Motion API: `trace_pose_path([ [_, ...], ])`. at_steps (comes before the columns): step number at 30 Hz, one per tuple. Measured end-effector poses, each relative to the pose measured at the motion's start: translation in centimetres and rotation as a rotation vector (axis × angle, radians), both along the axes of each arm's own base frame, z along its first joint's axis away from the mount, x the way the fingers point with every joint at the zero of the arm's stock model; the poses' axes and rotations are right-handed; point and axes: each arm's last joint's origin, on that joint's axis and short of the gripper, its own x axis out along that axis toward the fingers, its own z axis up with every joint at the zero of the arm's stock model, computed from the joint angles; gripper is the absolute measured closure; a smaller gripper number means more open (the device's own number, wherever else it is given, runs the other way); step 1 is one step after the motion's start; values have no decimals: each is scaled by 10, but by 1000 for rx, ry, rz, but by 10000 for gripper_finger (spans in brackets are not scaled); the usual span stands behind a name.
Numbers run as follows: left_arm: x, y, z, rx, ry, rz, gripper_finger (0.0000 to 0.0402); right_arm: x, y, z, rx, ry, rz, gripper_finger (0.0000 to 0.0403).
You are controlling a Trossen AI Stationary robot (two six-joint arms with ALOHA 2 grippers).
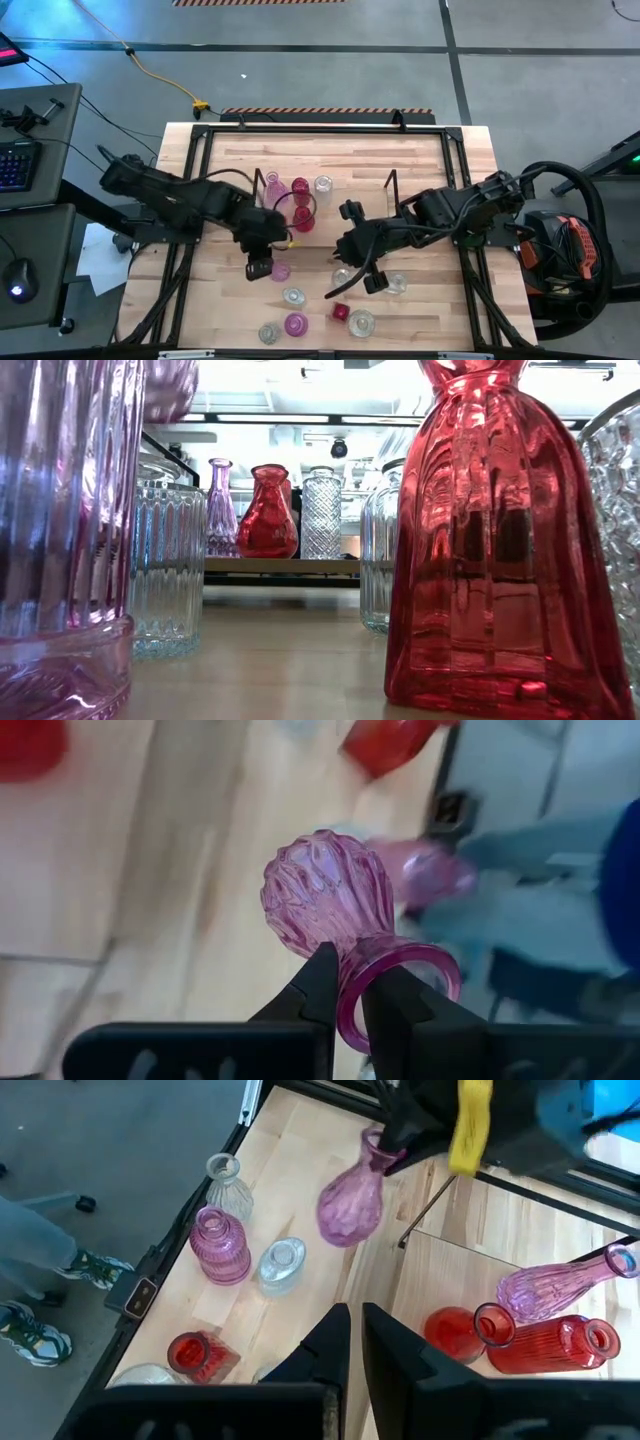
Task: Sort vases onto shelf
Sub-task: Put the pink vase aligned with the other pink vase on the shelf
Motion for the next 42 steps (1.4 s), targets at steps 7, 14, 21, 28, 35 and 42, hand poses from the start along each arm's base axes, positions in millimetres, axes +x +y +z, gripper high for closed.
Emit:
trace_pose_path([
  [7, 14, 22, -5, 111, 159, -184, 383, 5, -13, 0, 47, 12, -89, 386],
  [14, 30, 43, 5, 247, 101, -293, 383, 11, -30, 0, 98, 18, -190, 386],
  [21, 25, 69, 3, 354, 177, -309, 382, 13, -38, 0, 124, 20, -240, 386],
  [28, 28, 73, -1, 356, 154, -310, 382, 14, -39, 0, 105, 10, -260, 386],
  [35, 27, 73, -23, 348, 221, -312, 382, 14, -39, 0, 98, 9, -256, 386],
  [42, 25, 75, -40, 341, 271, -307, 382, 14, -39, 0, 84, 8, -243, 386],
])
